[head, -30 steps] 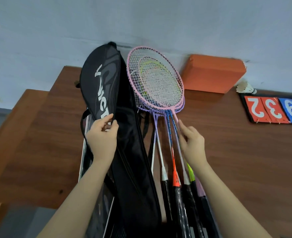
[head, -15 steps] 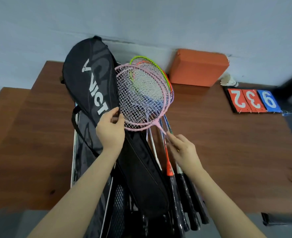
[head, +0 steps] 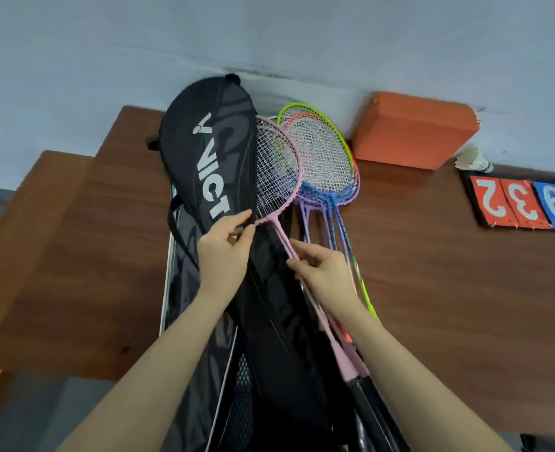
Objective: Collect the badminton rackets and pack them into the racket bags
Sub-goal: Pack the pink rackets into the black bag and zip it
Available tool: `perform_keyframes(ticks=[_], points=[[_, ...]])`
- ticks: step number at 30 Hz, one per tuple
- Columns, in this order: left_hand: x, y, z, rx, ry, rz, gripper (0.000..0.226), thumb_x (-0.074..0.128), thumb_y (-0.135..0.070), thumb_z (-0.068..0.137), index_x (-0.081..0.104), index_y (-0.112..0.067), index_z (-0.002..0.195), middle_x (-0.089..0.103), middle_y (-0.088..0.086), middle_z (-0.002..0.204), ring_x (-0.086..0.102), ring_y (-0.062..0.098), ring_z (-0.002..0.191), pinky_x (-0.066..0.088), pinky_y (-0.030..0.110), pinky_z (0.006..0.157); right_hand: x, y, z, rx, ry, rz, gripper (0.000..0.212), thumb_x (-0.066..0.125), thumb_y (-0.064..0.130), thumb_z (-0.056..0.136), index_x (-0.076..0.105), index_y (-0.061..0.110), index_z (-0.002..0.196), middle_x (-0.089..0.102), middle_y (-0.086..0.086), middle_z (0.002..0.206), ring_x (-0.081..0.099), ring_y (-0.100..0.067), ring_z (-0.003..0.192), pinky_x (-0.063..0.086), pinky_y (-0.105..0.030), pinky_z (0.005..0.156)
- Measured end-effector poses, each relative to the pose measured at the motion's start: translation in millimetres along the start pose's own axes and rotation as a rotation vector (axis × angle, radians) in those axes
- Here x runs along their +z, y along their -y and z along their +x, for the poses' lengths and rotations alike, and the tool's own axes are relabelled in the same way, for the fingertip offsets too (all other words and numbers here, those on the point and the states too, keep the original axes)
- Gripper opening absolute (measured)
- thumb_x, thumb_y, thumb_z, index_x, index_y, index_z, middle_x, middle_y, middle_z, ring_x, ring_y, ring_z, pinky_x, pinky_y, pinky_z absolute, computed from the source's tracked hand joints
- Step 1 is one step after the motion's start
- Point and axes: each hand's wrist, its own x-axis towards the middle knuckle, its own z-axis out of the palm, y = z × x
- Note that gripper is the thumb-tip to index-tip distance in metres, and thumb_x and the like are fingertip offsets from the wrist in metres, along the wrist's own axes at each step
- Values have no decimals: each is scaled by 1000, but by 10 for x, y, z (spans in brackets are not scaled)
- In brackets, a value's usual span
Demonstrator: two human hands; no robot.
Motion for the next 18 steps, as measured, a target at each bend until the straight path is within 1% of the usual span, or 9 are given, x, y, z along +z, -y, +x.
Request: perform_keyframes(ticks=[2, 5, 6, 8, 10, 12, 15, 16, 18], points=[[-114, -11, 38, -47, 6, -15, 26, 64, -3, 84, 68, -12, 108, 67, -3, 94, 58, -10, 76, 43, 4, 73, 113, 38, 101, -7, 6, 2, 34, 68, 3, 80, 67, 11, 113, 61, -3, 68, 52, -12, 63, 44, -28, 68], [-263, -33, 90, -68, 6, -21, 26, 63, -1, 84, 68, -12, 106, 67, -4, 90, 58, -11, 73, 42, 3, 70, 327, 138, 250, -29, -4, -3, 32, 68, 5, 80, 68, 12, 112, 65, -8, 75, 54, -15, 66, 49, -35, 70], [-310, -34, 111, -66, 4, -16, 26, 63, -1, 83, 69, -12, 106, 67, -5, 89, 57, -11, 72, 42, 3, 70, 398, 176, 304, -37, -9, -2, 32, 68, 5, 80, 68, 12, 111, 67, -10, 76, 55, -15, 67, 50, -34, 70], [-407, -27, 156, -60, 13, 10, 27, 64, -2, 83, 69, -14, 106, 66, -10, 87, 57, -11, 71, 41, 3, 70, 542, 261, 407, -48, -11, -10, 30, 66, 3, 80, 69, 10, 110, 70, -10, 80, 58, -13, 71, 50, -30, 73], [-496, -3, 202, -59, 19, 27, 27, 64, -3, 83, 69, -16, 106, 67, -11, 85, 58, -9, 71, 41, 4, 71, 693, 311, 504, -66, -12, -27, 29, 66, 3, 80, 70, 10, 108, 70, -3, 80, 61, -13, 74, 49, -28, 76], [-582, 40, 245, -83, 0, 3, 27, 65, -4, 83, 70, -18, 105, 69, -8, 83, 58, -6, 70, 42, 5, 71, 850, 325, 588, -58, -14, -35, 29, 65, 3, 79, 70, 11, 107, 69, 2, 82, 63, -12, 77, 50, -25, 78], [-671, 123, 285, -104, -6, -2, 27, 65, -5, 82, 71, -21, 103, 69, -5, 80, 57, -2, 68, 45, 9, 72, 1037, 284, 674, -57, 6, -82, 26, 64, 4, 79, 69, 13, 104, 65, 7, 77, 59, -7, 72, 45, -18, 73], [-688, 156, 296, -101, -2, 10, 27, 65, -5, 82, 71, -20, 103, 69, -7, 80, 57, -3, 68, 45, 9, 72, 1079, 267, 689, -71, 25, -119, 26, 64, 5, 80, 68, 13, 104, 64, 7, 78, 58, -6, 73, 44, -17, 71], [-704, 229, 312, -96, -11, 29, 26, 64, -4, 82, 71, -18, 104, 67, -12, 81, 57, -6, 69, 43, 6, 72, 1129, 225, 722, -97, 81, -192, 30, 63, 6, 80, 65, 13, 109, 66, 4, 90, 59, -9, 82, 45, -21, 77]])
